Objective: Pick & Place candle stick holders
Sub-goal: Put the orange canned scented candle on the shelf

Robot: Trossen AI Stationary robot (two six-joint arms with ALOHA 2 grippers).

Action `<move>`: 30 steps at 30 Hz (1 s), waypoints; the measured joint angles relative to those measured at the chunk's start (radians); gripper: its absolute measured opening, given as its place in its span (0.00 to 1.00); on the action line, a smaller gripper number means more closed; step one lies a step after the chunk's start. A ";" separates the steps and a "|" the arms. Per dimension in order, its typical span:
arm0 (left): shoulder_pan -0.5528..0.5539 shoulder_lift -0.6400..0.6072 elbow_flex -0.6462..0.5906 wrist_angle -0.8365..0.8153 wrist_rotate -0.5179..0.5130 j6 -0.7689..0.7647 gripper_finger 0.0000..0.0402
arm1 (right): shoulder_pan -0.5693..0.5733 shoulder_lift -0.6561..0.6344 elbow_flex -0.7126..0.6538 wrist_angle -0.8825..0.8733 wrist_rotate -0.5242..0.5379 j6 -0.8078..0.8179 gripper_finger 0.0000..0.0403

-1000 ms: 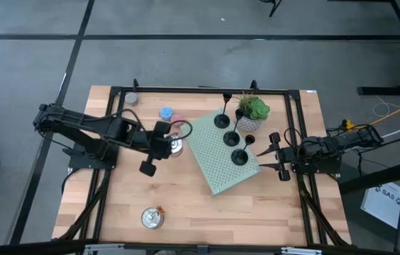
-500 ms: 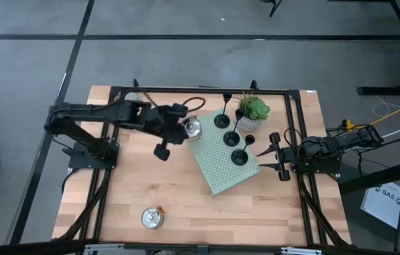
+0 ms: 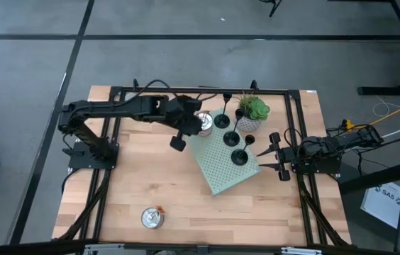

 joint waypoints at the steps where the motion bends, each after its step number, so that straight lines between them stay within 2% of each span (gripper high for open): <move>1: 0.007 0.005 0.000 0.009 0.000 -0.003 0.00 | 0.000 0.000 0.000 0.000 0.000 0.000 0.43; 6: 0.034 0.012 0.001 0.029 0.003 -0.010 0.00 | 0.000 0.000 0.000 0.000 0.000 0.000 0.43; 11: 0.051 0.038 -0.005 0.032 0.068 -0.025 0.00 | 0.000 0.000 0.000 0.000 0.000 0.000 0.43; 22: 0.051 0.069 -0.004 0.079 0.049 -0.045 0.00 | 0.000 0.000 0.000 0.000 0.000 0.000 0.43; 30: 0.051 0.071 -0.005 0.082 0.047 -0.073 0.04 | 0.000 0.000 0.000 0.000 0.000 0.000 0.43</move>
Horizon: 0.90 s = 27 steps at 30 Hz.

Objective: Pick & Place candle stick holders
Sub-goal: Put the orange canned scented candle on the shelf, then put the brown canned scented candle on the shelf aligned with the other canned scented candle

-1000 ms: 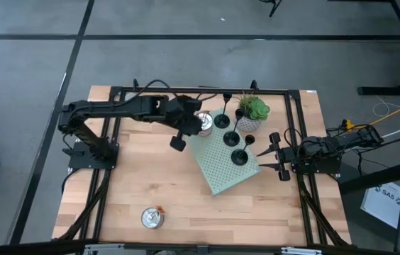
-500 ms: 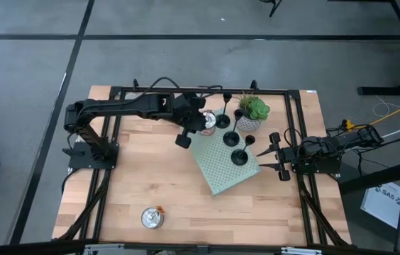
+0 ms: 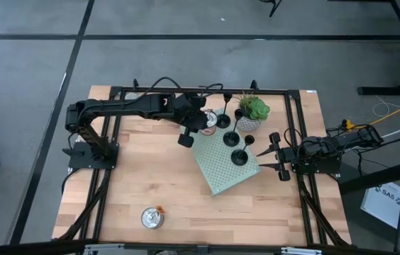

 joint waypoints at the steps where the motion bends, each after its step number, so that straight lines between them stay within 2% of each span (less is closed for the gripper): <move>1: 0.000 0.000 0.000 0.000 0.000 -0.012 0.04 | 0.000 0.000 0.000 0.000 0.000 0.000 0.43; 7: 0.000 -0.006 -0.001 -0.006 -0.002 -0.050 0.06 | 0.000 0.000 0.000 0.000 0.000 0.000 0.43; 18: -0.006 -0.024 0.001 -0.017 -0.010 -0.078 0.27 | 0.000 0.000 0.000 0.000 0.000 0.000 0.43; 27: -0.067 -0.113 0.011 -0.024 -0.163 -0.108 0.31 | 0.000 0.000 0.000 0.000 0.000 0.000 0.43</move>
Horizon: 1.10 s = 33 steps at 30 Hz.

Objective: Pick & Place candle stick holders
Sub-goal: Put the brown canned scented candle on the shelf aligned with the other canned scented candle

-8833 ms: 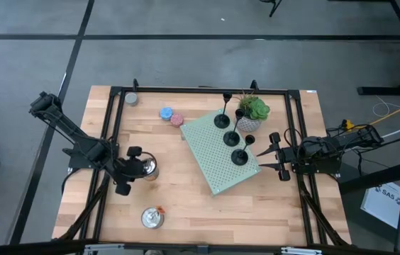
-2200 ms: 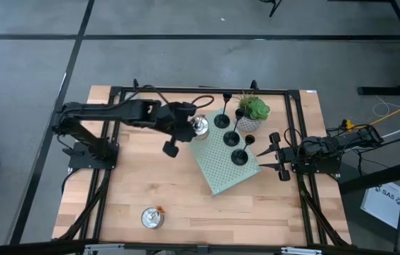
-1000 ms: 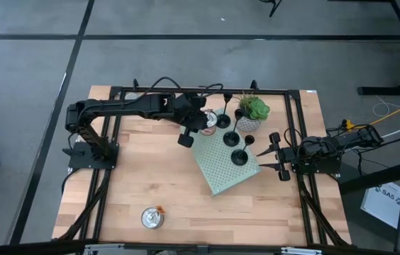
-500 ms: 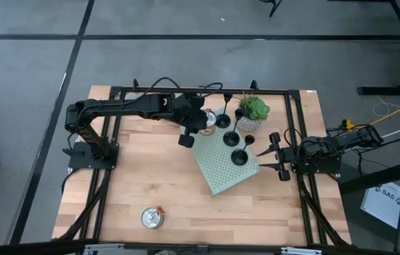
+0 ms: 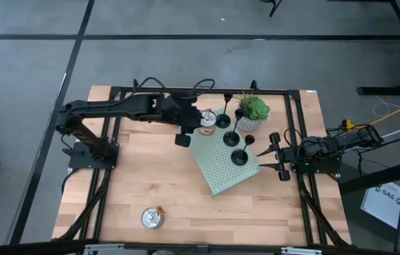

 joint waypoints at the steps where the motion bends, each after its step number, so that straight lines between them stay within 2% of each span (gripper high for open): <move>1: -0.006 -0.016 0.000 0.000 -0.002 -0.006 0.31 | 0.000 0.000 0.000 0.000 0.000 0.000 0.43; 5: -0.029 -0.079 -0.001 -0.003 0.009 -0.037 0.30 | 0.000 0.000 0.000 0.000 0.000 0.000 0.43; 10: -0.043 -0.177 -0.066 -0.008 0.012 -0.097 0.28 | 0.000 0.000 0.000 0.000 0.000 0.000 0.43; 24: -0.119 -0.487 -0.475 0.127 -0.009 -0.351 0.25 | 0.000 0.000 0.000 0.000 0.000 0.000 0.43; 33: -0.203 -0.576 -0.620 0.136 -0.072 -0.480 0.26 | 0.000 0.000 0.000 0.000 0.000 0.000 0.43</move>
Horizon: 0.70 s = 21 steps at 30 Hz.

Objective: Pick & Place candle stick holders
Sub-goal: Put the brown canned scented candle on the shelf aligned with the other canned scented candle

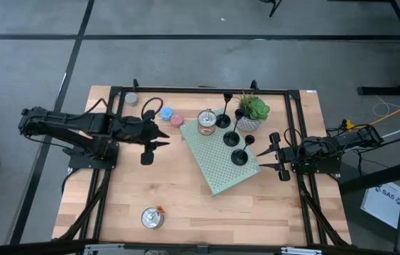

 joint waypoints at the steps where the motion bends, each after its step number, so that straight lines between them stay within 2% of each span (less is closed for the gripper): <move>1: -0.010 -0.004 -0.012 0.001 -0.007 -0.010 0.26 | 0.000 0.000 0.000 0.000 0.000 0.000 0.43; 10: -0.090 -0.009 -0.081 -0.001 -0.034 -0.106 0.24 | 0.000 0.000 0.000 0.000 0.000 0.000 0.43; 21: -0.187 -0.009 -0.090 -0.016 -0.064 -0.178 0.23 | 0.000 0.000 0.000 0.000 0.000 0.000 0.43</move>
